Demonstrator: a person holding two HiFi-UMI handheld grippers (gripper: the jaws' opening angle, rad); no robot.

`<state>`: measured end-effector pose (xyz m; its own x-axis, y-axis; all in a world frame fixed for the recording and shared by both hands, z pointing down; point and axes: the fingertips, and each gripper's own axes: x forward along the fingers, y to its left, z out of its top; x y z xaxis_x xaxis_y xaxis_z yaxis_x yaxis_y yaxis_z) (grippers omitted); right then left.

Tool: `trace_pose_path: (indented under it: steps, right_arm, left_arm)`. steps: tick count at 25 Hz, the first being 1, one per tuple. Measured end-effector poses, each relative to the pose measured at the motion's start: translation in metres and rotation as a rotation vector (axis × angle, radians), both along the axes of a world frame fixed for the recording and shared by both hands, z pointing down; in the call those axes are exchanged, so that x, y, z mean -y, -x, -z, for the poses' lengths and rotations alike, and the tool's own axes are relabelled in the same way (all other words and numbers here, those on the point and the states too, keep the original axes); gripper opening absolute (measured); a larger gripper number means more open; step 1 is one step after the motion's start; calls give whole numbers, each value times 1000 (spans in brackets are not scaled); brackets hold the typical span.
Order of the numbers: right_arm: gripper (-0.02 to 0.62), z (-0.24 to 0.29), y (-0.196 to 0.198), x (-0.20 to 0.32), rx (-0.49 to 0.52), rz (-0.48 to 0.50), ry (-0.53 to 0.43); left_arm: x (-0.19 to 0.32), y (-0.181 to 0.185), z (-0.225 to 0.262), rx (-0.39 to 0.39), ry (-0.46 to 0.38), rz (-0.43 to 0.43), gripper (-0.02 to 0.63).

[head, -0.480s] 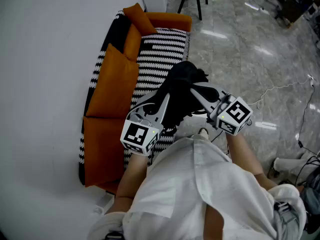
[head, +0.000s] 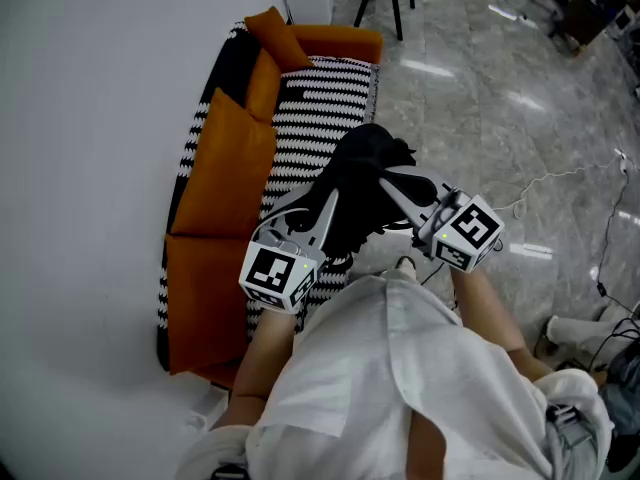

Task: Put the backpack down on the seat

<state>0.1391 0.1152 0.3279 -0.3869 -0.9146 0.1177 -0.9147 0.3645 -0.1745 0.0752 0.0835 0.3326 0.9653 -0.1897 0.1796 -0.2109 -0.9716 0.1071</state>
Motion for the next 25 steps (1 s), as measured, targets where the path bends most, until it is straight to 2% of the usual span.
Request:
trace_pose_path:
  steps: [5, 14, 25]
  right_arm:
    - [21, -3, 2, 1, 30, -2, 5]
    - [21, -4, 22, 7, 26, 38, 15]
    - [21, -11, 65, 25, 32, 70, 17]
  left_arm:
    - [-1, 3, -2, 1, 9, 2, 43]
    - [4, 23, -4, 0, 23, 27, 43]
    - [19, 65, -10, 3, 32, 43, 43]
